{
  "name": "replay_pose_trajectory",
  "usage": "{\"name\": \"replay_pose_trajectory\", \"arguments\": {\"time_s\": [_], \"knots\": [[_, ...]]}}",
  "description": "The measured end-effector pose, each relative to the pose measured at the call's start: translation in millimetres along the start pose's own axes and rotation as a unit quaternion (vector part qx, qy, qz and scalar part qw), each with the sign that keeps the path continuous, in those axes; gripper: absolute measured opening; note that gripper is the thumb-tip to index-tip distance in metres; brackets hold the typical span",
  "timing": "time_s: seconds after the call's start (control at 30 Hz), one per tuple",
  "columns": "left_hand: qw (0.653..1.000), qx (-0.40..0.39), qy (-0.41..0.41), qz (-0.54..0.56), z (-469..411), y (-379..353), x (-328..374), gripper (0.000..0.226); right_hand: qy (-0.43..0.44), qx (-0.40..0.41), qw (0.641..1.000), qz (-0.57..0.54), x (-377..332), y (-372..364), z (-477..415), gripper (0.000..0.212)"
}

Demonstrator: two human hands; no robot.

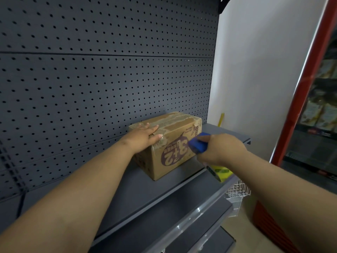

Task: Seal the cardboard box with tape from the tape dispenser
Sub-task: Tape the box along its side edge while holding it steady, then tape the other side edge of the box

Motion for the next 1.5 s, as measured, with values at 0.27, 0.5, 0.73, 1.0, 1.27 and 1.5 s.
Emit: {"name": "replay_pose_trajectory", "arguments": {"time_s": [0.27,0.5,0.73,1.0,1.27,1.5], "knots": [[0.992,-0.009,-0.119,-0.05,10,-12,18,0.093,-0.02,0.122,0.982,-0.145,24,44,-6,0.068],[0.992,0.017,-0.117,-0.036,10,-12,15,0.095,0.008,0.192,0.964,-0.184,28,56,10,0.071],[0.98,-0.005,0.006,0.199,12,11,17,0.104,0.084,0.233,0.951,-0.185,28,59,10,0.076],[0.795,0.014,0.041,0.605,-39,62,63,0.076,0.108,0.268,0.944,-0.162,27,73,-24,0.08],[0.805,0.013,0.009,0.593,-106,88,80,0.01,0.106,0.269,0.948,-0.129,30,79,-75,0.075],[0.839,0.091,0.007,0.537,-159,98,67,0.014,0.082,0.221,0.96,-0.151,27,78,-112,0.083]]}}
Point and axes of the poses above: each hand's wrist, its own z-axis away from the middle knuckle, its own y-axis out of the back of the hand, x = y × z, the point moved 9 cm from there along -z, towards the middle knuckle, and after that the axes turned 15 degrees about z, right-handed, at the moved point
